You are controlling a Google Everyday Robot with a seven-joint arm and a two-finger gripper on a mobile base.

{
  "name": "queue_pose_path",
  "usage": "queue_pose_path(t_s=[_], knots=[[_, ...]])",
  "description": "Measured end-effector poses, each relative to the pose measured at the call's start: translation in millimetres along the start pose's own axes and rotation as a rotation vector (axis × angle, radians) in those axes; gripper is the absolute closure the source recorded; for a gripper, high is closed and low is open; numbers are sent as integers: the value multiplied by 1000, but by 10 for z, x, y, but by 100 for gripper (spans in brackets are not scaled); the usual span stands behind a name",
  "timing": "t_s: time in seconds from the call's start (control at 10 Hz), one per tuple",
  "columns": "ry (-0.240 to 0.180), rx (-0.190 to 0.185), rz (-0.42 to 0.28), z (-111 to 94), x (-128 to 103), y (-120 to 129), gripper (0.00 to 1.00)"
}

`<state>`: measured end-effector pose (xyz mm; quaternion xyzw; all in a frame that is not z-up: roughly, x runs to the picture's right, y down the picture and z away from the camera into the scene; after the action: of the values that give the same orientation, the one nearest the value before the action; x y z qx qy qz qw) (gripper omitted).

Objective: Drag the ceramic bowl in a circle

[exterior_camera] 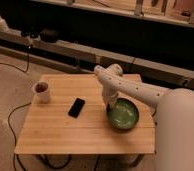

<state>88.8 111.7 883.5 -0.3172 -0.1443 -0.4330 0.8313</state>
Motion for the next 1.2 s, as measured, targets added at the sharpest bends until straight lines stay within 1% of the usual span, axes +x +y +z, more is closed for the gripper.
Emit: queue_pose_path(t_s=[0.2,0.4,0.5,0.6,0.7,0.8,0.9,1.0,1.2], knots=[[-39,4,-90,-18,-388,-113,85],[-67,-3,-165,-15,-688,-93,85],[-73,-17,-209,13,-818,-19,85],[-73,-24,-243,36,-900,40,85],[-66,-46,-297,78,-1000,215,85],[-64,-62,-319,117,-1046,356,85],[-65,-73,-322,160,-1066,490,85],[-67,-93,-304,216,-1043,676,85],[-55,-110,-223,267,-866,901,85]])
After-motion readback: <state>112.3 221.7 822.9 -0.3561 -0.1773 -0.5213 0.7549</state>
